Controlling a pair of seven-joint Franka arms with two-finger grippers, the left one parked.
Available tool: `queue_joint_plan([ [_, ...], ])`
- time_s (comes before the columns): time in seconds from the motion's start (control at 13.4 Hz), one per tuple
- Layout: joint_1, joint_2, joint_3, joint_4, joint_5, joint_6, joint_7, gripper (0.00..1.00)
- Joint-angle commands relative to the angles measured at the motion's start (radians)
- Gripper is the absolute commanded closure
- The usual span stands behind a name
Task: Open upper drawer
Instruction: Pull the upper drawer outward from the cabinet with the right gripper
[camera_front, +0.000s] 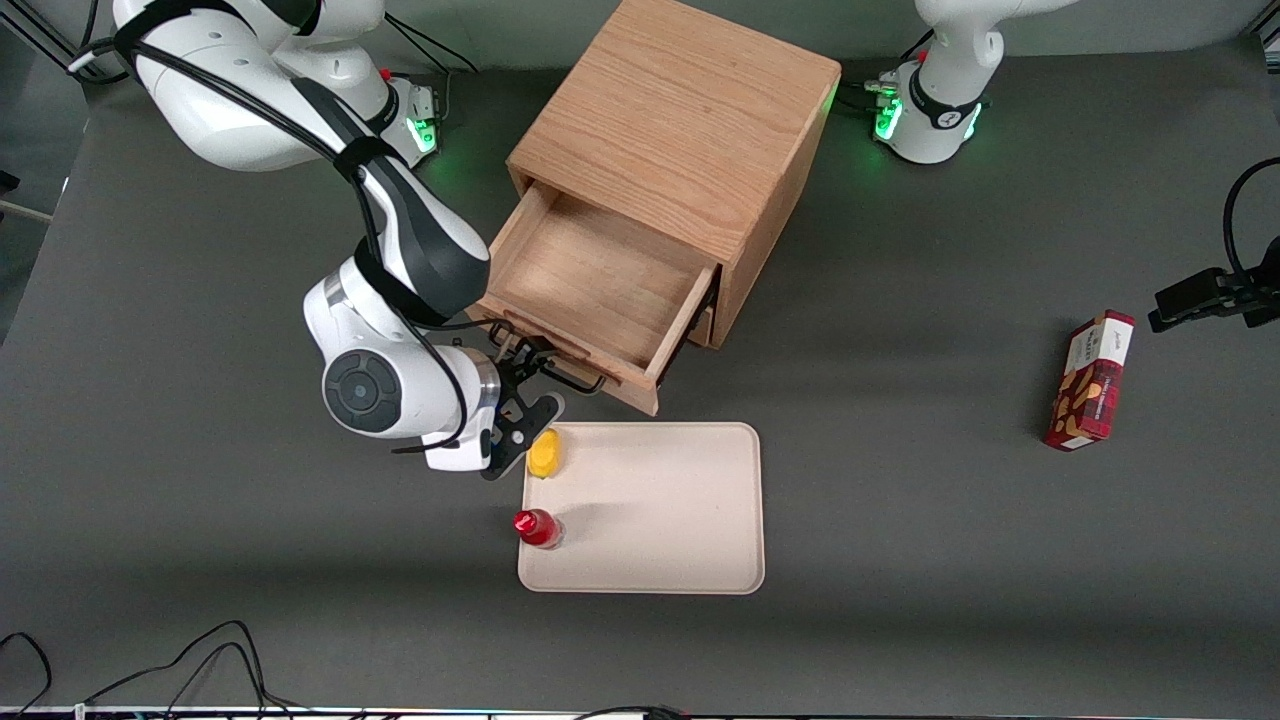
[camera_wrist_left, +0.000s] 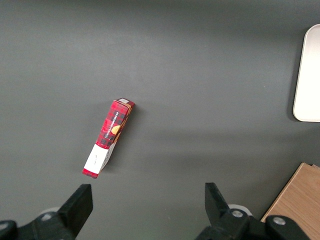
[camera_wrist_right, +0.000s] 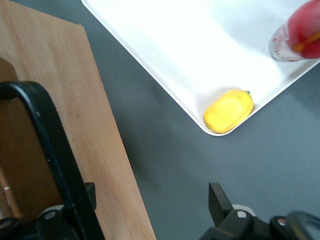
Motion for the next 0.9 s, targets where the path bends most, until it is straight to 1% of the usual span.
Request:
queue_joint_plan([
  [0.0,0.006,0.032,-0.021,0.070,-0.025,-0.031,-0.054,0.00],
  [0.22,0.006,0.047,-0.039,0.111,-0.022,-0.031,-0.073,0.00],
  [0.45,0.006,0.047,-0.056,0.131,-0.025,-0.039,-0.133,0.00],
  [0.82,-0.004,0.046,-0.081,0.159,-0.025,-0.042,-0.133,0.00],
])
